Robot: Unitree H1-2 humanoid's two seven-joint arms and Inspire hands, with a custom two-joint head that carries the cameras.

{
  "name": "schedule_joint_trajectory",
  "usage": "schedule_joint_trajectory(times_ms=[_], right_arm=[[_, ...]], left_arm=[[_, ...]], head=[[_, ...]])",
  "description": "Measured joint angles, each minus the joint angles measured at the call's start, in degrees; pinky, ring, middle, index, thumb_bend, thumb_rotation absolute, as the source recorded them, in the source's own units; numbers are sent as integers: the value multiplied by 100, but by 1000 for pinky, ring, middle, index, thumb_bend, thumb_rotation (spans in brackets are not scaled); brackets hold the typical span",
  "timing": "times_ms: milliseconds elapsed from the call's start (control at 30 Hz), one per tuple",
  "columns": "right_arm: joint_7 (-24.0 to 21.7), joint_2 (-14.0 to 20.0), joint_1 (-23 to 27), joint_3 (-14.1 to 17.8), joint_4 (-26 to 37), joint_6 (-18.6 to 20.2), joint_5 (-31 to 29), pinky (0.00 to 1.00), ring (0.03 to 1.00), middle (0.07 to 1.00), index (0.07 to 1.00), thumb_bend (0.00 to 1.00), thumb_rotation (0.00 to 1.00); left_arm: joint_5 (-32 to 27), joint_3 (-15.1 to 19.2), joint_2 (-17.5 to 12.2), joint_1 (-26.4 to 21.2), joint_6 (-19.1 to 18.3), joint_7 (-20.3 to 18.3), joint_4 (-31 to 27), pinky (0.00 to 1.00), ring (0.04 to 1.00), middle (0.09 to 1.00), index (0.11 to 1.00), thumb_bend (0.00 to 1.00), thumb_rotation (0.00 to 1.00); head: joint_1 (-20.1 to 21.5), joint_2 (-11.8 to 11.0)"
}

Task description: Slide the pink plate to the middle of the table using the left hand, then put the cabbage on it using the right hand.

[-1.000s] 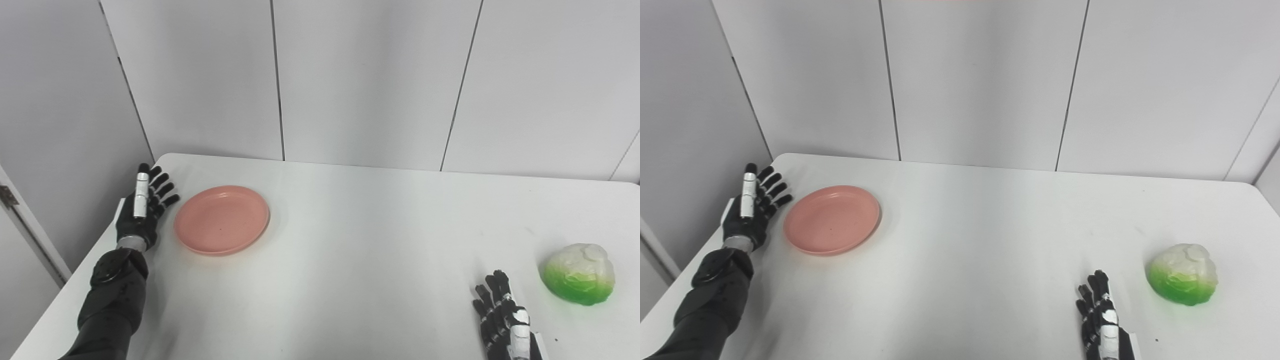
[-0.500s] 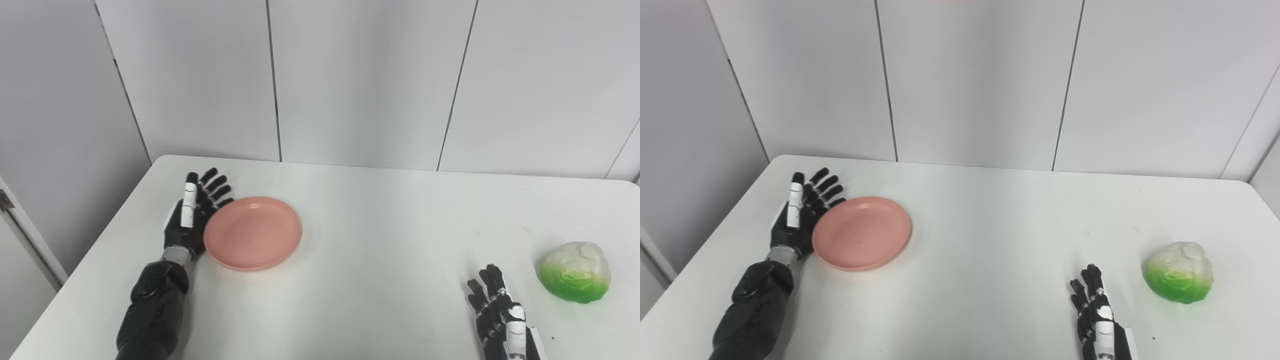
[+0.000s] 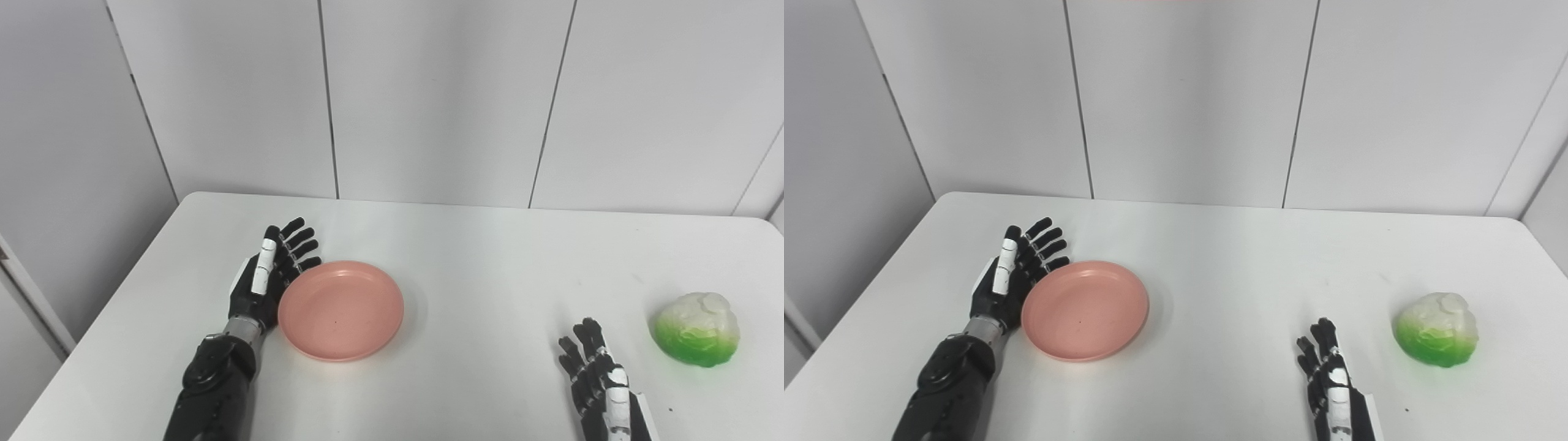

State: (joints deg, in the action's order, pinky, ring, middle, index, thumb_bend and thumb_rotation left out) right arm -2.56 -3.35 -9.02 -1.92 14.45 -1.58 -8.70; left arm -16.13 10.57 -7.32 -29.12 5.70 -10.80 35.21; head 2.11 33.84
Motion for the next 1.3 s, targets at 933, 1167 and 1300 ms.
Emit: schedule_joint_trajectory(times_ms=[933,1167,1300], right_arm=[[566,-116,16,-546,-68,102,541,932,907,936,930,872,977],[752,-139,53,-755,-235,79,1192,913,917,943,953,822,998],[975,-136,94,-741,-121,-81,1802,853,909,946,958,811,956]], left_arm=[[1317,-593,1096,84,253,1764,-245,807,906,944,888,768,928],[1268,-586,1081,73,289,1751,-197,825,908,940,904,803,907],[1095,-531,1033,25,330,1563,-113,829,921,941,910,806,907]], head=[[1089,88],[1441,44],[1564,44]])
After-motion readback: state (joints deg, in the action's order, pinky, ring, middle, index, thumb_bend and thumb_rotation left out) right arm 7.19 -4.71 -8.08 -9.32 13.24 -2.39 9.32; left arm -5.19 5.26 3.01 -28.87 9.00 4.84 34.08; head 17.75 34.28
